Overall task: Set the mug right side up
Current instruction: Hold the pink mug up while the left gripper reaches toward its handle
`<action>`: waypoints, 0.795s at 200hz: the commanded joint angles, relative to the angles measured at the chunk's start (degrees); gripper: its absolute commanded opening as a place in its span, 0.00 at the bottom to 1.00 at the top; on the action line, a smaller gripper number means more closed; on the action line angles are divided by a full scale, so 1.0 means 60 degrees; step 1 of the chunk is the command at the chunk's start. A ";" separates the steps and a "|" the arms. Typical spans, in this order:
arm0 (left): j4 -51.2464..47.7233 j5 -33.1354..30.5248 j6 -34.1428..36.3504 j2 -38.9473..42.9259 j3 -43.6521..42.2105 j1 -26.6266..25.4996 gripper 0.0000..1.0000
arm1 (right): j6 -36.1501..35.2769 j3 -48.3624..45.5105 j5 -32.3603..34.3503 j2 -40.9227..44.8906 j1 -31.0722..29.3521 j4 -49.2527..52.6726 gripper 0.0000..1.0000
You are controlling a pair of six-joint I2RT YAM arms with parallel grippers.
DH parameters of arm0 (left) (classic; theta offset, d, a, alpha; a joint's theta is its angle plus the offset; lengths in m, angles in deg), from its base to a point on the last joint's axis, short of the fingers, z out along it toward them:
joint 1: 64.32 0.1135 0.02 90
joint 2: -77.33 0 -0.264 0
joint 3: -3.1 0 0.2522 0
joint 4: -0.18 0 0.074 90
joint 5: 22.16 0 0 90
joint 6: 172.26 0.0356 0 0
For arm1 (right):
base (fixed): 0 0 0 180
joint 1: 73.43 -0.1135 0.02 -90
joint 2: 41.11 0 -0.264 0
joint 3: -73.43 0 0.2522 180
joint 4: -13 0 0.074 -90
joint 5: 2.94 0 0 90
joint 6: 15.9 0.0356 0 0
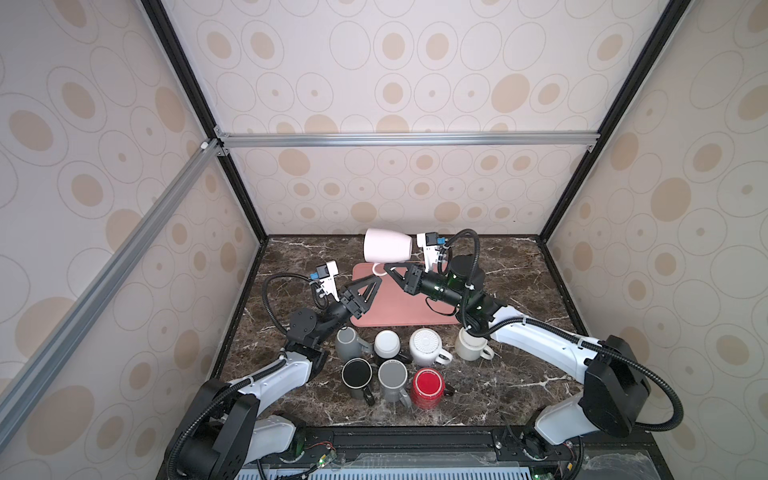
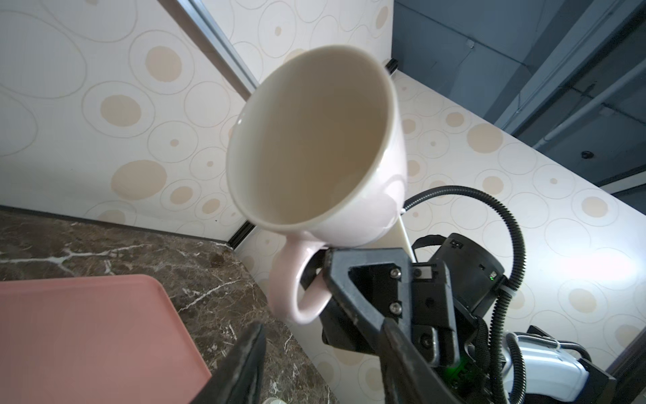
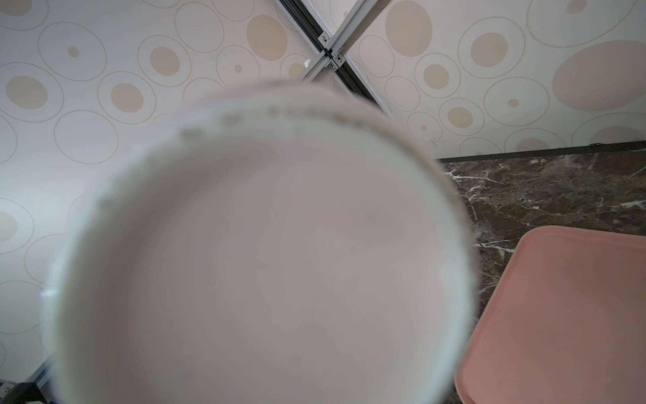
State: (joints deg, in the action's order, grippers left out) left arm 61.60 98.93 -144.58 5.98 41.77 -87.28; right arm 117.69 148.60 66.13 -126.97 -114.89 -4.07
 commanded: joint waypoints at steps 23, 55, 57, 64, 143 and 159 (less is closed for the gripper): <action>0.1978 0.0221 -0.0623 -0.0519 0.0443 -0.0099 0.40 | 0.0591 -0.0323 -0.0350 0.0449 -0.0038 -0.1651 0.00; 0.2266 0.0179 -0.0817 -0.0798 0.0505 -0.0096 0.38 | 0.0783 -0.0458 -0.0589 0.0612 -0.0049 -0.1819 0.00; 0.2295 0.0190 -0.0837 -0.0813 0.0507 -0.0098 0.39 | 0.0807 -0.0463 -0.0604 0.0614 -0.0049 -0.1820 0.00; 0.2418 0.0216 -0.0887 -0.0834 0.0533 -0.0095 0.40 | 0.0871 -0.0475 -0.0680 0.0628 -0.0048 -0.1806 0.00; 0.2412 0.0464 -0.0921 -0.0911 0.0767 -0.0156 0.34 | 0.1267 -0.0501 -0.0863 0.0580 -0.0016 -0.1750 0.00; 0.2302 0.0504 -0.0909 -0.0940 0.0857 -0.0197 0.32 | 0.1346 -0.0393 -0.0908 0.0462 -0.0011 -0.1746 0.00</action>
State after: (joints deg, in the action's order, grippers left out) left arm 71.70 99.85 -148.93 0.45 43.73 -87.61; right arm 124.38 144.71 61.45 -124.88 -114.84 -9.68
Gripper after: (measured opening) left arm 0.334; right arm 0.158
